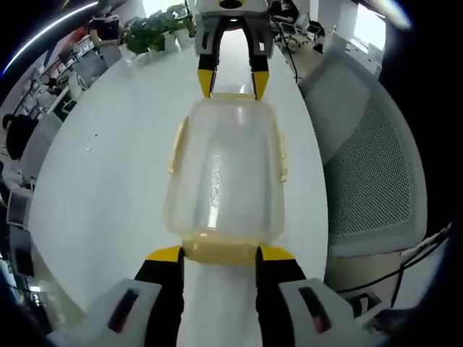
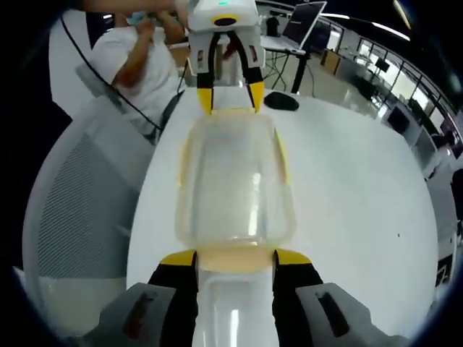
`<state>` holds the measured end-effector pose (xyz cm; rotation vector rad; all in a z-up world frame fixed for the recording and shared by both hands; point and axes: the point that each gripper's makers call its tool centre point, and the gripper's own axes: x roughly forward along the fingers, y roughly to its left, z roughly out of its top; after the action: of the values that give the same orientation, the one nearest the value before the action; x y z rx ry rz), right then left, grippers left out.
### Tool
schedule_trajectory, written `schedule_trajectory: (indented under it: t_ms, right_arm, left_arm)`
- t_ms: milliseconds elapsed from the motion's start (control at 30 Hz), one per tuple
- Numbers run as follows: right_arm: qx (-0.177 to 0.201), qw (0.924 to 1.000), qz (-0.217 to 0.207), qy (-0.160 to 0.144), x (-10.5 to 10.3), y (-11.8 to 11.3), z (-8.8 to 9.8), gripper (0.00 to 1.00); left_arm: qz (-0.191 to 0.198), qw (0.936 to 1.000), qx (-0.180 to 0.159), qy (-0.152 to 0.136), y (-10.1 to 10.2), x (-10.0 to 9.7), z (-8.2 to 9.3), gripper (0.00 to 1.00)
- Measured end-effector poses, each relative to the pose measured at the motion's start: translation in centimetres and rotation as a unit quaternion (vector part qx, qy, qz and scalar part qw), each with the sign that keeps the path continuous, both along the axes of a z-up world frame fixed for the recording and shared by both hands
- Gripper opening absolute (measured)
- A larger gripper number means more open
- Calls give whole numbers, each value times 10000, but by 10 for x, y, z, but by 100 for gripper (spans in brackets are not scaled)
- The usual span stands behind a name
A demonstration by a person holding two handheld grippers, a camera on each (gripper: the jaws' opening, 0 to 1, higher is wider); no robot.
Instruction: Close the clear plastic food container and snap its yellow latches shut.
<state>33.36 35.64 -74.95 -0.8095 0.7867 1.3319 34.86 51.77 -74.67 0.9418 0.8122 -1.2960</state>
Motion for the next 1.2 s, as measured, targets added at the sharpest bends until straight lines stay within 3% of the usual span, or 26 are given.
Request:
schedule_trajectory:
  t_ms: [600,1200]
  right_arm:
    - [-26,9999,-141,-3,-7,-37,7,38]
    - [-83,9998,-170,-27,-7,-68,7,38]
  left_arm:
    - [-145,9999,-26,-53,-37,-3,9,37]
    - [-106,9998,-127,-80,-68,-3,8,37]
